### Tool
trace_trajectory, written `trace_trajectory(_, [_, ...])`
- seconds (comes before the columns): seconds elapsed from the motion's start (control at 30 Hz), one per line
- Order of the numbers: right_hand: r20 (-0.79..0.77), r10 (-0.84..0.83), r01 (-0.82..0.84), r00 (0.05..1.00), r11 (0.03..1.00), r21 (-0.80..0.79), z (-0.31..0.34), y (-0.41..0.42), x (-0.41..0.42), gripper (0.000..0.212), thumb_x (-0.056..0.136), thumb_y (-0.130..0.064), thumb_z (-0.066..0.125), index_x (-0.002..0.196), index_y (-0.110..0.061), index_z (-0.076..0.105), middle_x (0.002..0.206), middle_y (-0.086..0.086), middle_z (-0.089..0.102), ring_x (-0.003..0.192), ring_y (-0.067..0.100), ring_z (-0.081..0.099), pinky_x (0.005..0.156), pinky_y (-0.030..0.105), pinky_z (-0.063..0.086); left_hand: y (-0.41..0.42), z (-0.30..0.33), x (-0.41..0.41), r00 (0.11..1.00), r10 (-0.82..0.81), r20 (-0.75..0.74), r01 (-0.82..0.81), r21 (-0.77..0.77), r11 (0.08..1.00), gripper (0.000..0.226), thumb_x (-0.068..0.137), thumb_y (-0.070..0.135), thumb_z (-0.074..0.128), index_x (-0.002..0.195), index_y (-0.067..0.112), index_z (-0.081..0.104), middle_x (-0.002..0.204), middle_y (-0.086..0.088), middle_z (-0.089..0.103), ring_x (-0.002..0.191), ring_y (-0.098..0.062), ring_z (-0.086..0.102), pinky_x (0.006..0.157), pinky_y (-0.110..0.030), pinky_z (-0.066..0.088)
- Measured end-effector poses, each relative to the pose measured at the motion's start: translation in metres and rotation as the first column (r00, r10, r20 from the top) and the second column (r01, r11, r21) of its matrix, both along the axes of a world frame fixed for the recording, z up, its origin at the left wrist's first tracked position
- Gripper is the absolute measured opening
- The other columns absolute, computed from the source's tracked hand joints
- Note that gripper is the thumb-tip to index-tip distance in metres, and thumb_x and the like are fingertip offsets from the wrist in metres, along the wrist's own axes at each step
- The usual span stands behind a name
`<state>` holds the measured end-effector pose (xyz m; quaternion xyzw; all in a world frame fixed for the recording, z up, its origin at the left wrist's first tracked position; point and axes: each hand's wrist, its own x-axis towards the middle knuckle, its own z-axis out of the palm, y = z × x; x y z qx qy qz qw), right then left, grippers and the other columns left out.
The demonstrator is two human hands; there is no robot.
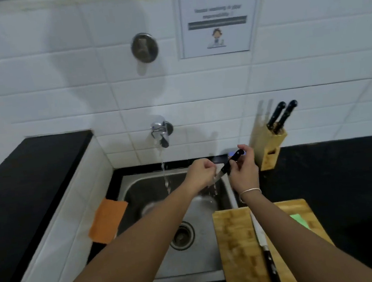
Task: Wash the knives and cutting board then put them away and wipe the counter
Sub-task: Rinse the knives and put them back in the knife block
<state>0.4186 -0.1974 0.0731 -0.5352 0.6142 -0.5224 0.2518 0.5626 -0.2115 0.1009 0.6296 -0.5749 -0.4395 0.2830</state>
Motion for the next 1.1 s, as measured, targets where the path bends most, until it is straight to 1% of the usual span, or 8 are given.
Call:
trace_trajectory(0.3, [-0.081, -0.211, 0.207, 0.974, 0.977, -0.054, 0.017, 0.003, -0.104, 0.045, 0.096, -0.005, 0.059, 0.136, -0.017, 0.044, 0.098, 0.006, 0.066, 0.090, 0.029, 0.066, 0.075, 0.030, 0.045, -0.022, 0.016, -0.096, 0.994, -0.096, -0.042, 0.095, -0.036, 0.995, 0.023, 0.097, 0.011, 0.048, 0.105, 0.023, 0.066, 0.109, -0.009, 0.069, 0.098, -0.031, 0.070, 0.078, -0.042, 0.063])
trace_trajectory(0.37, [-0.114, -0.233, 0.224, 0.966, 0.971, -0.088, 0.023, -0.001, -0.118, 0.043, 0.097, -0.007, 0.058, 0.135, -0.021, 0.044, 0.093, 0.001, 0.064, 0.085, 0.025, 0.065, 0.072, 0.031, 0.047, -0.027, 0.020, -0.109, 0.991, -0.110, -0.070, 0.105, -0.072, 0.992, 0.033, 0.096, 0.009, 0.048, 0.124, 0.025, 0.057, 0.105, -0.009, 0.068, 0.096, -0.032, 0.069, 0.080, -0.047, 0.063])
trace_trajectory(0.47, [-0.164, -0.286, 0.262, 0.944, 0.953, -0.154, 0.032, -0.007, -0.135, 0.042, 0.097, -0.011, 0.056, 0.133, -0.028, 0.042, 0.090, -0.004, 0.063, 0.076, 0.021, 0.062, 0.067, 0.040, 0.054, -0.033, 0.032, -0.129, 0.982, -0.167, -0.089, 0.153, -0.146, 0.977, 0.058, 0.099, 0.007, 0.050, 0.150, 0.030, 0.036, 0.093, -0.006, 0.068, 0.087, -0.025, 0.070, 0.071, -0.038, 0.061])
trace_trajectory(0.6, [-0.161, -0.340, 0.287, 0.926, 0.916, -0.281, 0.042, -0.015, -0.158, 0.043, 0.098, -0.011, 0.054, 0.134, -0.032, 0.041, 0.106, -0.004, 0.065, 0.084, 0.018, 0.063, 0.073, 0.041, 0.055, -0.041, 0.050, -0.157, 0.970, -0.241, -0.034, 0.225, -0.249, 0.942, 0.080, 0.097, 0.003, 0.051, 0.160, 0.037, 0.015, 0.090, -0.008, 0.071, 0.081, -0.020, 0.071, 0.076, -0.036, 0.060])
trace_trajectory(0.73, [-0.126, -0.355, 0.292, 0.926, 0.888, -0.356, 0.047, -0.022, -0.180, 0.043, 0.099, -0.013, 0.053, 0.137, -0.030, 0.042, 0.118, -0.001, 0.066, 0.095, 0.017, 0.062, 0.081, 0.040, 0.055, -0.052, 0.059, -0.184, 0.964, -0.267, -0.015, 0.253, -0.268, 0.930, 0.097, 0.094, 0.000, 0.057, 0.160, 0.047, 0.004, 0.083, -0.005, 0.070, 0.077, -0.017, 0.071, 0.069, -0.032, 0.058])
trace_trajectory(0.9, [-0.058, -0.339, 0.287, 0.939, 0.866, -0.410, 0.052, -0.030, -0.197, 0.041, 0.100, -0.012, 0.053, 0.136, -0.030, 0.045, 0.119, 0.001, 0.066, 0.100, 0.016, 0.063, 0.086, 0.039, 0.056, -0.064, 0.063, -0.199, 0.963, -0.230, 0.144, 0.261, -0.268, 0.927, 0.100, 0.090, -0.001, 0.055, 0.158, 0.053, 0.005, 0.079, -0.013, 0.070, 0.075, -0.020, 0.071, 0.078, -0.042, 0.062])
trace_trajectory(1.0, [-0.033, -0.294, 0.252, 0.955, 0.867, -0.429, 0.056, -0.036, -0.202, 0.043, 0.100, -0.010, 0.054, 0.135, -0.032, 0.044, 0.121, 0.002, 0.066, 0.101, 0.017, 0.063, 0.087, 0.040, 0.057, -0.068, 0.064, -0.204, 0.930, -0.191, 0.314, 0.284, -0.283, 0.916, 0.100, 0.085, 0.002, 0.048, 0.154, 0.060, 0.004, 0.073, -0.012, 0.069, 0.068, -0.027, 0.069, 0.072, -0.050, 0.061])
trace_trajectory(1.1, [-0.021, -0.253, 0.217, 0.967, 0.868, -0.446, 0.057, -0.042, -0.204, 0.043, 0.100, -0.009, 0.053, 0.135, -0.033, 0.044, 0.122, 0.003, 0.065, 0.102, 0.017, 0.063, 0.089, 0.040, 0.056, -0.068, 0.072, -0.209, 0.902, -0.071, 0.426, 0.255, -0.395, 0.882, 0.089, 0.087, 0.003, 0.047, 0.158, 0.047, 0.017, 0.071, -0.005, 0.063, 0.064, -0.024, 0.063, 0.060, -0.041, 0.054])
